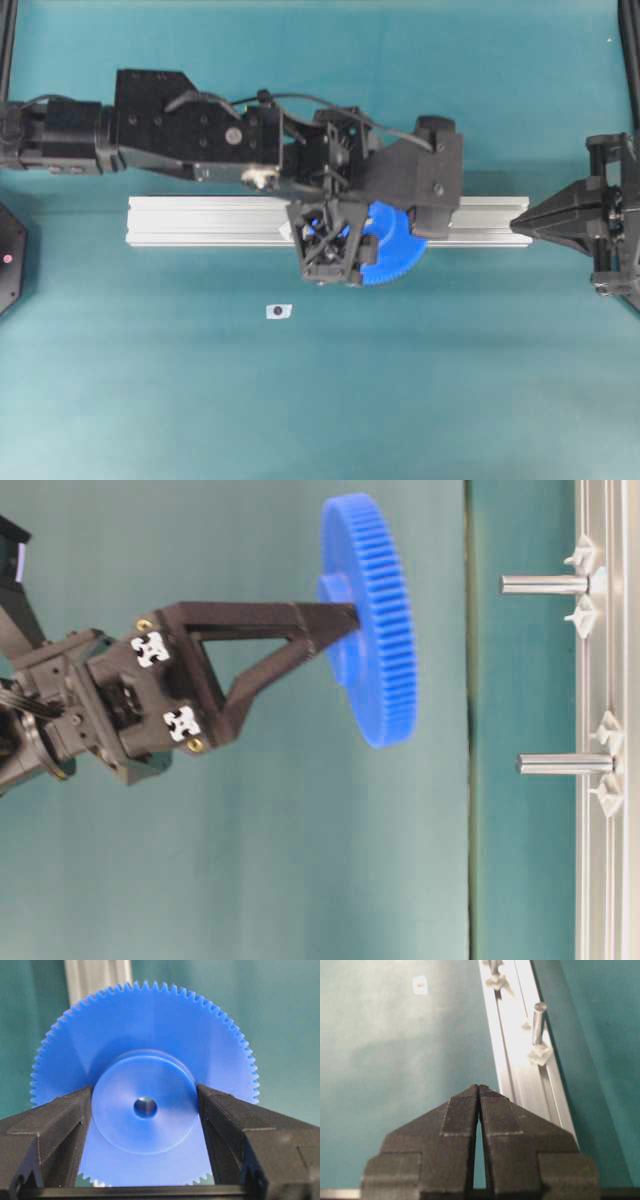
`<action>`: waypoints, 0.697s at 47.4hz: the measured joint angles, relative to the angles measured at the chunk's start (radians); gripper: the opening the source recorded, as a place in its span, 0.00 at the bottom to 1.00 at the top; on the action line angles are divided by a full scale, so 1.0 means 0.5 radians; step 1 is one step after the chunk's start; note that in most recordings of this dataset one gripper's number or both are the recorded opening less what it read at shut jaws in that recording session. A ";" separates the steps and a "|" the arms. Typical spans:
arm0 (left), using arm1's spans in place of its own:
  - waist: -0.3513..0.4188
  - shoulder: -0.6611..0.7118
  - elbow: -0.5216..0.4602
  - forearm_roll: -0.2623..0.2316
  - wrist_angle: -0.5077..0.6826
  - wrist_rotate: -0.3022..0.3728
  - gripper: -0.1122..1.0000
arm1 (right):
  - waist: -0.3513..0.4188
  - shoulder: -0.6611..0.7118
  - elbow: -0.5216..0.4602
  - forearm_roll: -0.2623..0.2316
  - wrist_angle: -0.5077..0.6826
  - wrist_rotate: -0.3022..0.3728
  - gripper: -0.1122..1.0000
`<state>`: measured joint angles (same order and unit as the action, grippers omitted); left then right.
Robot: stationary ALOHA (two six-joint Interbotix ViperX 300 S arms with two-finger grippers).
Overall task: Find the location of the shaft and insert the large gear.
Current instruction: 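Lift the gear and carry it over the right shaft on the rail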
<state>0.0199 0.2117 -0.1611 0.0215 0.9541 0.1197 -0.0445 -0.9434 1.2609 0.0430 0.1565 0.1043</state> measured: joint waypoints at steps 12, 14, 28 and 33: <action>0.049 0.071 -0.101 0.003 0.064 0.052 0.73 | -0.003 -0.043 0.015 0.000 0.003 0.000 0.13; 0.055 0.086 -0.120 0.003 0.089 0.052 0.73 | 0.000 -0.049 0.015 0.000 0.003 0.000 0.13; 0.086 0.270 -0.344 0.003 0.282 0.077 0.73 | -0.003 -0.052 0.015 0.000 0.000 0.000 0.13; 0.098 0.328 -0.439 0.003 0.368 0.101 0.73 | -0.003 -0.052 0.018 0.000 0.003 0.000 0.13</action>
<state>0.0690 0.3758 -0.3804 0.0230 1.1382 0.1703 -0.0460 -0.9695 1.2701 0.0430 0.1580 0.1043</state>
